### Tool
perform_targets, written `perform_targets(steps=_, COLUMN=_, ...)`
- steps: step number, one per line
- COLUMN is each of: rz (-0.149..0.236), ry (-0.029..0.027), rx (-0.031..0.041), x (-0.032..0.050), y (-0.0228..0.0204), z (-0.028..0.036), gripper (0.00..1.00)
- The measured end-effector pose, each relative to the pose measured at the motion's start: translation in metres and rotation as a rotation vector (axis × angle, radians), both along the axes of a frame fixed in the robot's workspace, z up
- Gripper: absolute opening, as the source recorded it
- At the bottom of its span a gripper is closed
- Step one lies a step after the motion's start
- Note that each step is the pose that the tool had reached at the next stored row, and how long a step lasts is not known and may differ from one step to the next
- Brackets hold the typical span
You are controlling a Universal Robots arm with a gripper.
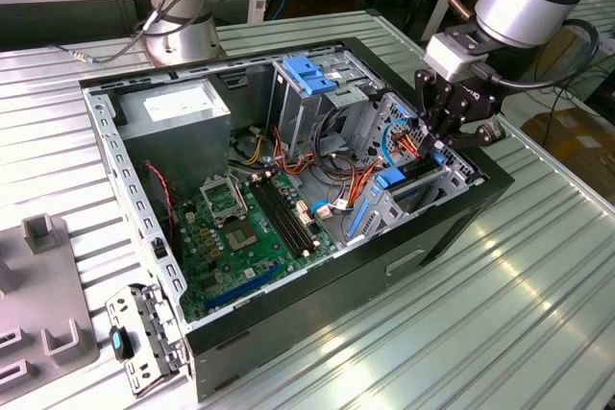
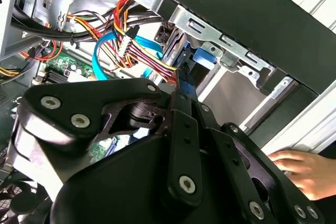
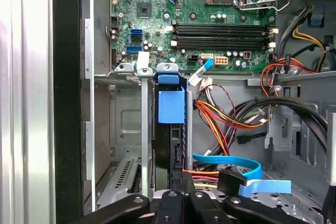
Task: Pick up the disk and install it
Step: 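Insert the first disk wire, then insert the second disk wire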
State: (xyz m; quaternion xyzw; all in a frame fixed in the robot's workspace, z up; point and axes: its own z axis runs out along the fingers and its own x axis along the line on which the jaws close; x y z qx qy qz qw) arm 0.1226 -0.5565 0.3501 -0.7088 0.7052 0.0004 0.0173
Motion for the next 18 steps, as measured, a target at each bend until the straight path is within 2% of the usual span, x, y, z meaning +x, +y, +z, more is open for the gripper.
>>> perform_targets(steps=18, rz=0.000, ry=0.0000, rx=0.0007, x=-0.0011, y=-0.0002, z=0.0022, gripper=0.11)
